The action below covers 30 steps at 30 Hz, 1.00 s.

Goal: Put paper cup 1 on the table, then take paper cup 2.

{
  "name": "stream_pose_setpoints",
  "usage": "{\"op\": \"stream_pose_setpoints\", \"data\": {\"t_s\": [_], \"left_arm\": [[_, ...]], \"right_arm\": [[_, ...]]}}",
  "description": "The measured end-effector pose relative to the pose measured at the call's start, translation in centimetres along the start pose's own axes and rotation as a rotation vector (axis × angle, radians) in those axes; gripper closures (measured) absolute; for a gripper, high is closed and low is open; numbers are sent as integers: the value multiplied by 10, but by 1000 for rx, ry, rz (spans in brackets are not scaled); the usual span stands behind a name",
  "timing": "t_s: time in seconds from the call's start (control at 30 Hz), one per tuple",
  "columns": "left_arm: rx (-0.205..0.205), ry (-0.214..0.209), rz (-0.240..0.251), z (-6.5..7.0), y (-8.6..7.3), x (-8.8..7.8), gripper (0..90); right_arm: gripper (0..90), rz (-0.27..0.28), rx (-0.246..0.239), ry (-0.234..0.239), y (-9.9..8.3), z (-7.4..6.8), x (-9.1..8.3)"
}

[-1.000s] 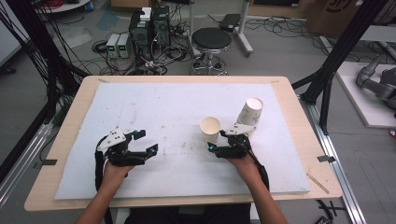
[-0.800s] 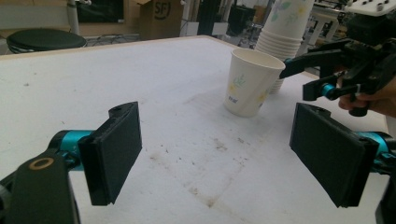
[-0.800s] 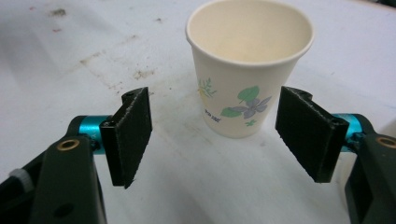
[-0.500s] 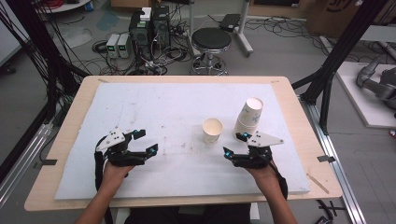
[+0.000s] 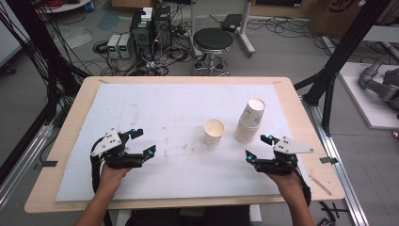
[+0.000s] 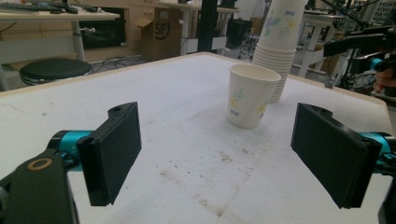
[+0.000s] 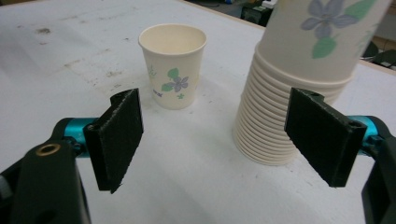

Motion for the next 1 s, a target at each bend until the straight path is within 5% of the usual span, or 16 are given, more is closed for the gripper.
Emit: {"op": "stream_pose_setpoints", "data": {"t_s": [0.23, 1.0], "left_arm": [[-55, 33, 6, -2, 2, -3, 138], [-61, 41, 23, -7, 0, -9, 149]], "right_arm": [[202, 36, 20, 0, 1, 9, -10], [201, 42, 25, -12, 6, 12, -9]]}}
Point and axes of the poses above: each handheld gripper's, and its own axes: x roughly forward along the jaws, y roughly out of its top, z roughly to its right, the point moved 4 cm from there along x, roughly forward along the jaws, and after that the axes turned 15 degrees about x, right-handed, at the moved point
